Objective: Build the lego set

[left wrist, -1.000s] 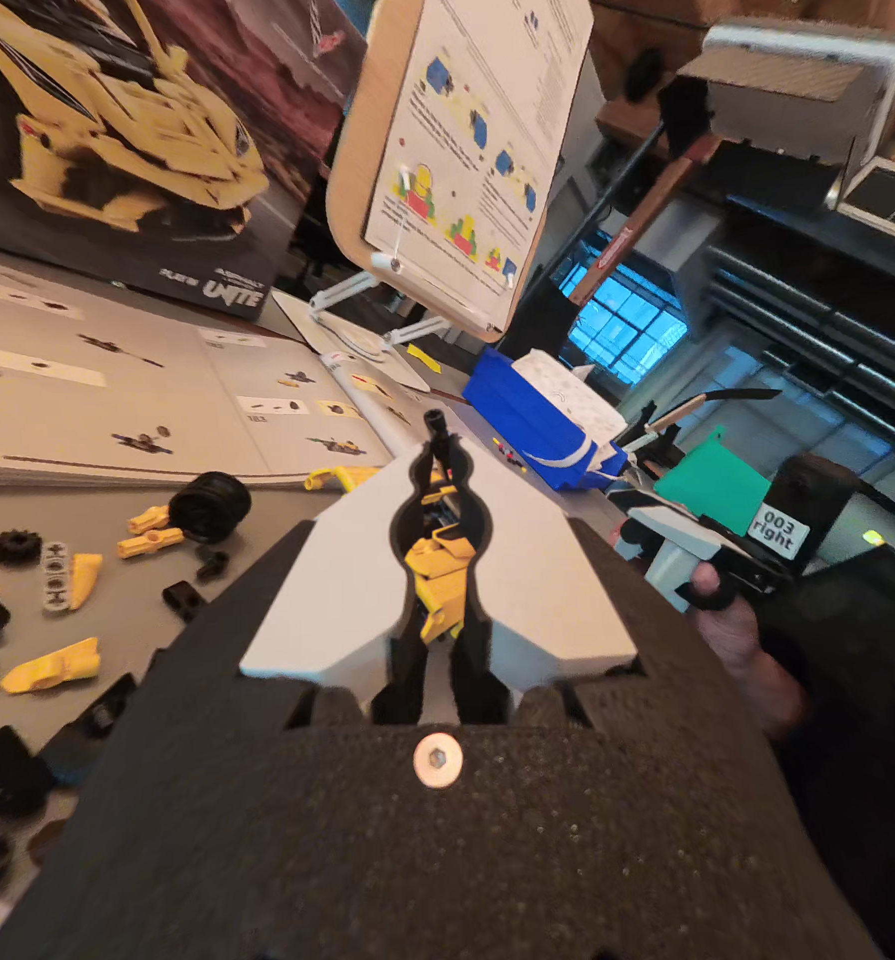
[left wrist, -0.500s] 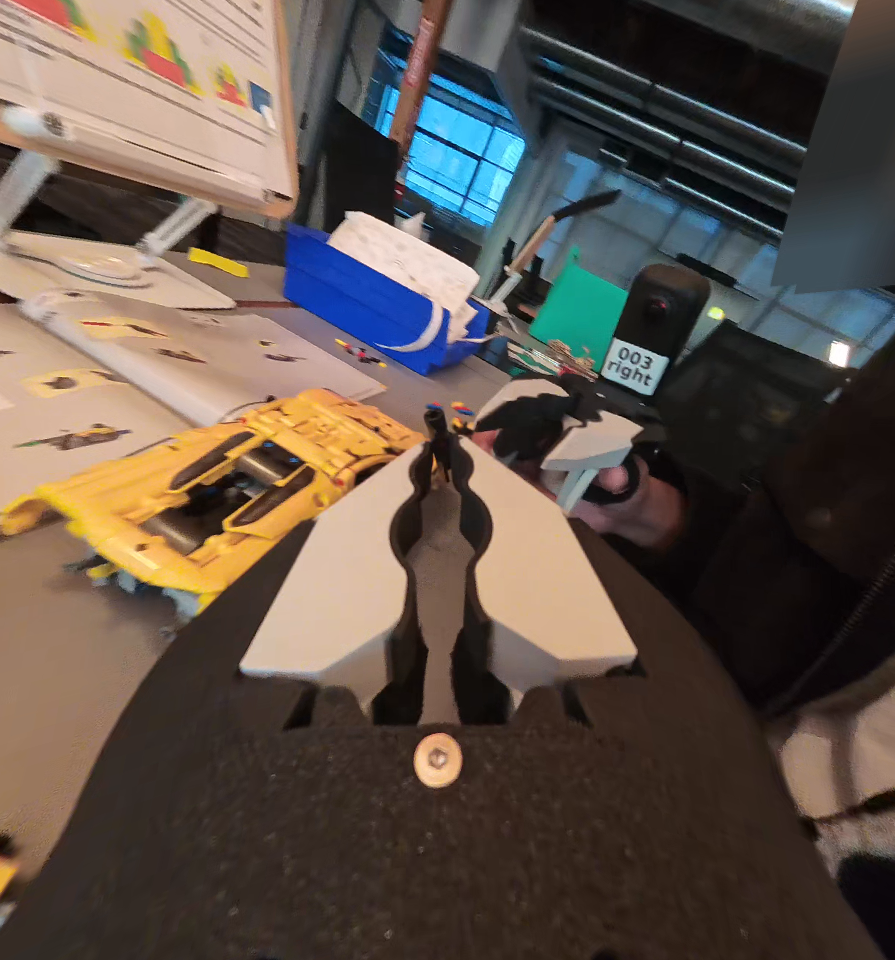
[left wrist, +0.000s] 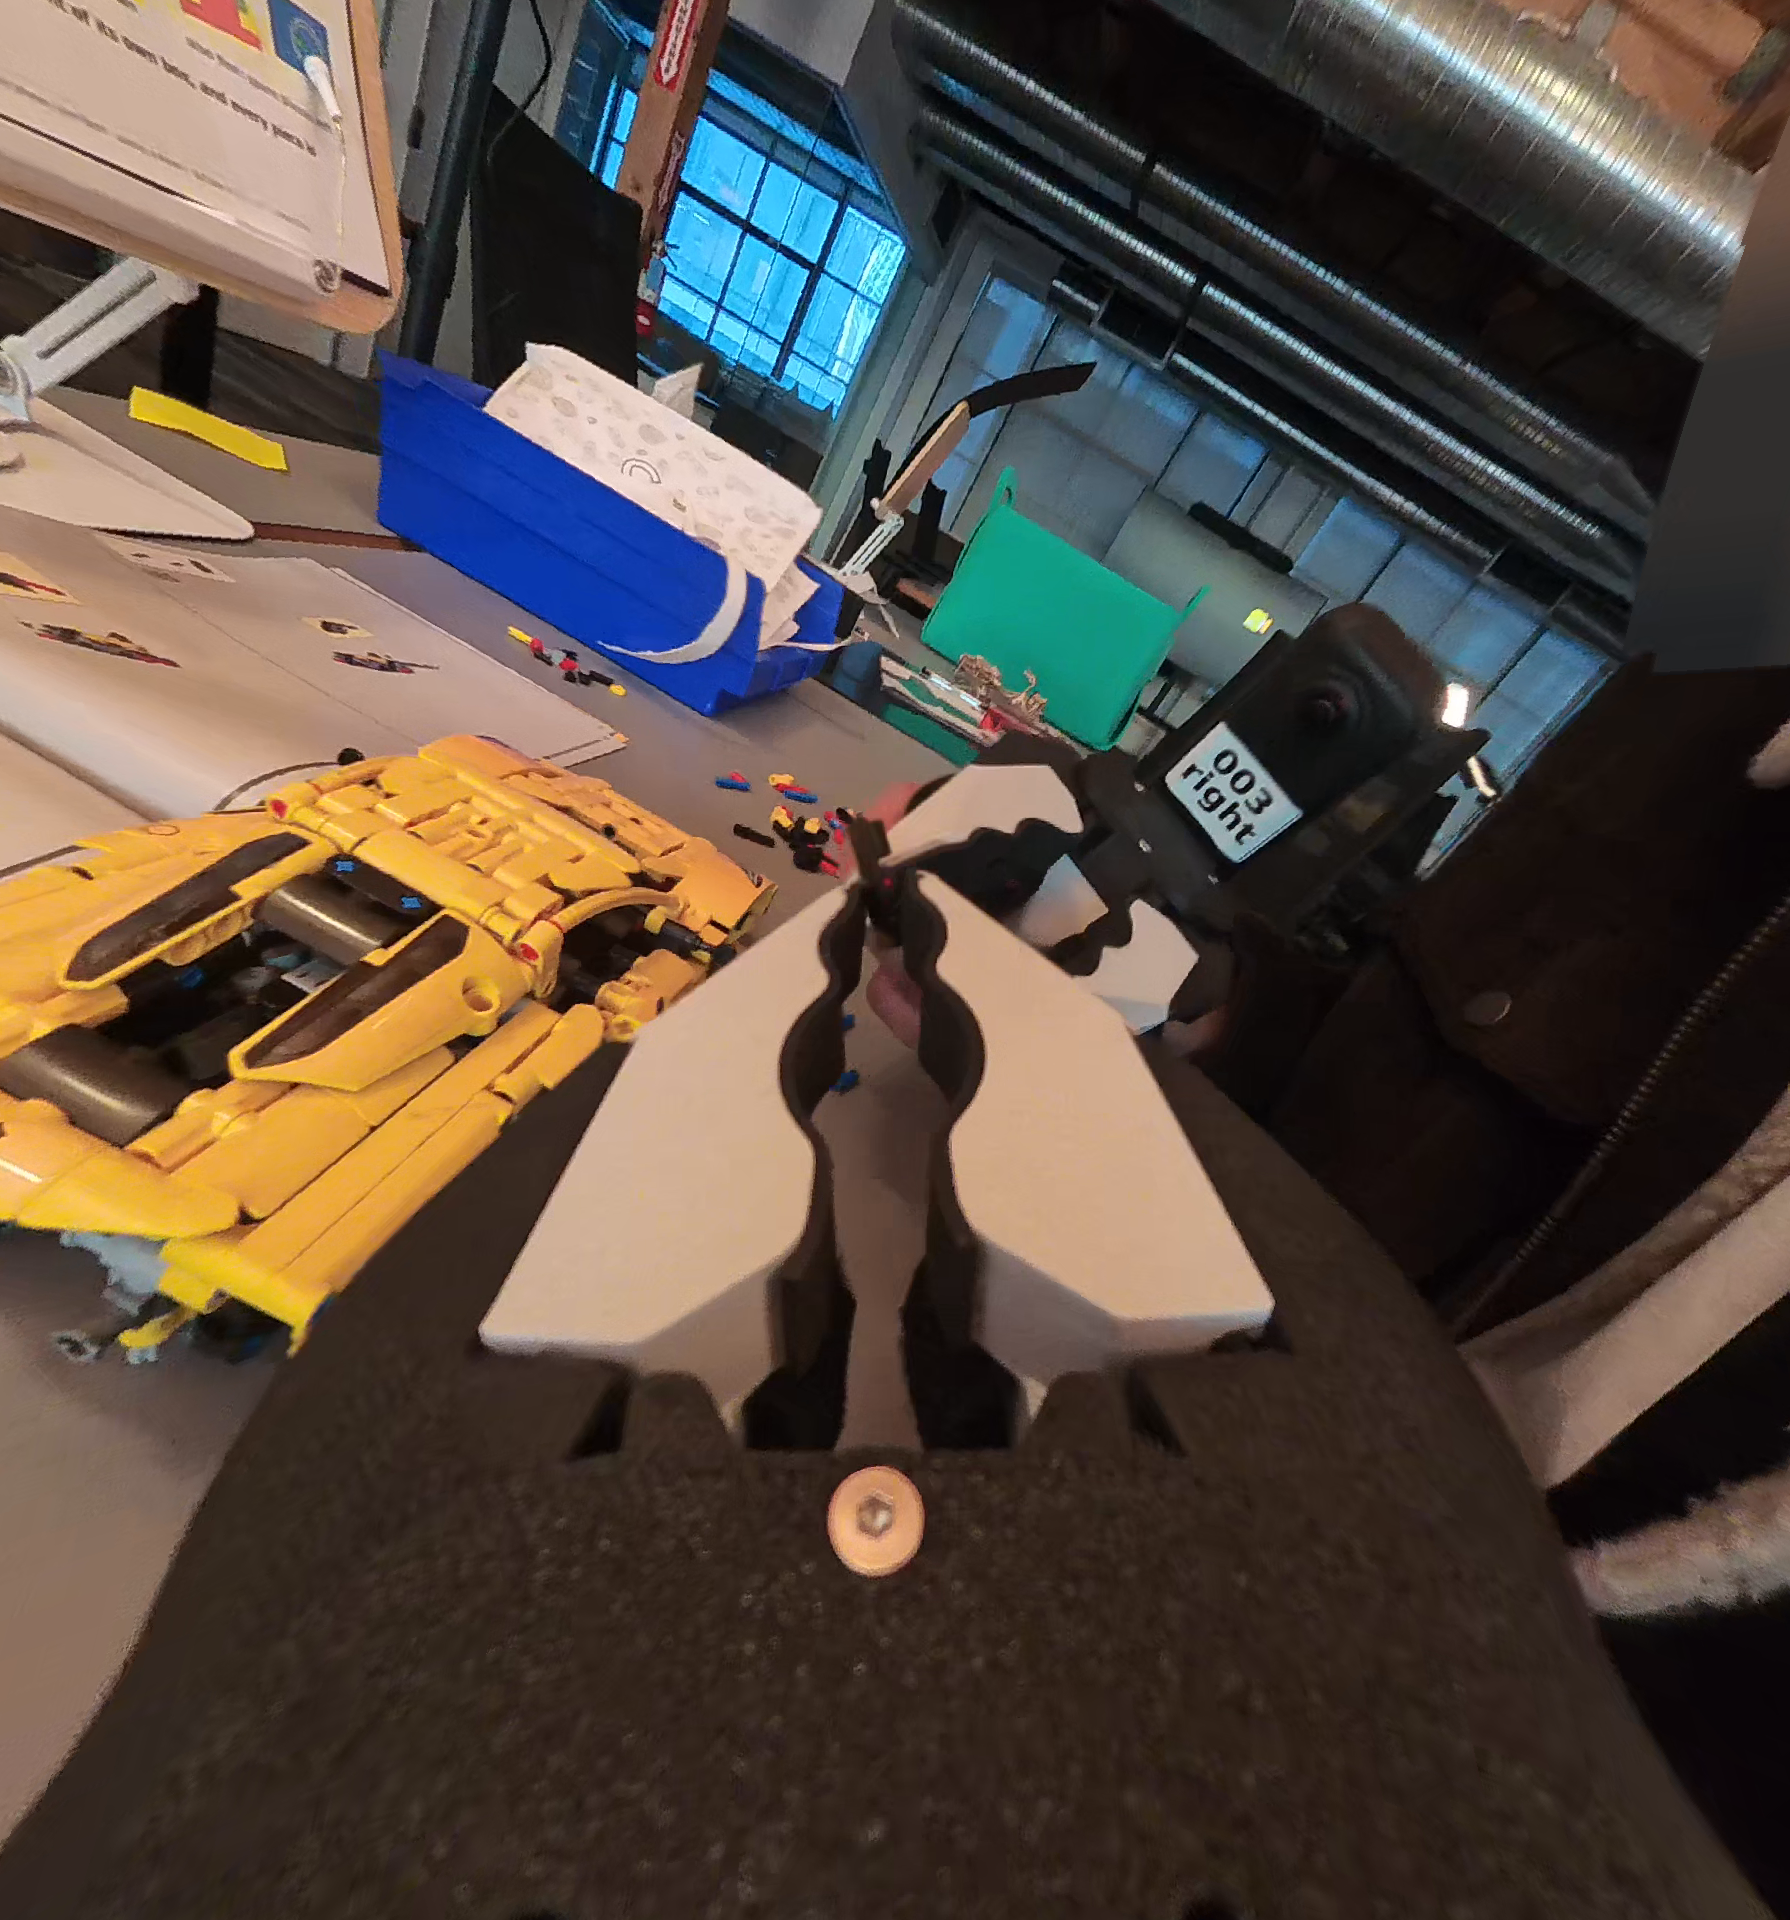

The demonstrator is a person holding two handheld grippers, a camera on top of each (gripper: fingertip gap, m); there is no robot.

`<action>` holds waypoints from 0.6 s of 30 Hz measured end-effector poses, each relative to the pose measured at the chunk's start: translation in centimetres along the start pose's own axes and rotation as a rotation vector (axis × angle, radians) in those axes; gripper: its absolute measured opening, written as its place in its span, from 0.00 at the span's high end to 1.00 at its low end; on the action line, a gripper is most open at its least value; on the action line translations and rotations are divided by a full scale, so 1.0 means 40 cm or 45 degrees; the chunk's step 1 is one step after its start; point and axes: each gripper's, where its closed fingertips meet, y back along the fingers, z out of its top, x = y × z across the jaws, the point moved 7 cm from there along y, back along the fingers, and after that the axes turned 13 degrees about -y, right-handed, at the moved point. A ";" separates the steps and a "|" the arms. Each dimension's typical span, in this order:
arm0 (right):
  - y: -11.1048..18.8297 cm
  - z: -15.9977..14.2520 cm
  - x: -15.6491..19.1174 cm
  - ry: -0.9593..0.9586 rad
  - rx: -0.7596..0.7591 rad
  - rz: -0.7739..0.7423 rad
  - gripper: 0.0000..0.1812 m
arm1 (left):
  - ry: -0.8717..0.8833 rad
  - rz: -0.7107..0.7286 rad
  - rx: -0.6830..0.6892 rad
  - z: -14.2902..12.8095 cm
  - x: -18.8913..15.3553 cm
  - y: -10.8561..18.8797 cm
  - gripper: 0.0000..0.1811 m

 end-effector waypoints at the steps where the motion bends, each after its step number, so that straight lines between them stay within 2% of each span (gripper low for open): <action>1: 0.000 0.001 0.000 -0.024 0.001 0.002 0.80 | 0.019 -0.008 -0.008 -0.001 0.001 0.000 0.97; 8: 0.003 0.011 0.004 -0.260 -0.029 0.133 0.81 | 0.153 -0.104 -0.096 0.004 0.004 0.006 0.97; 10: 0.015 0.019 -0.019 -0.384 -0.034 0.151 0.87 | 0.153 -0.122 -0.092 0.004 0.001 0.005 0.96; 14: 0.032 0.020 -0.060 -0.775 -0.003 0.310 0.87 | 0.082 -0.198 -0.010 -0.005 -0.027 -0.011 0.96; 18: 0.038 0.015 -0.058 -0.904 0.038 0.453 0.96 | 0.009 -0.254 0.119 -0.028 -0.053 -0.034 0.96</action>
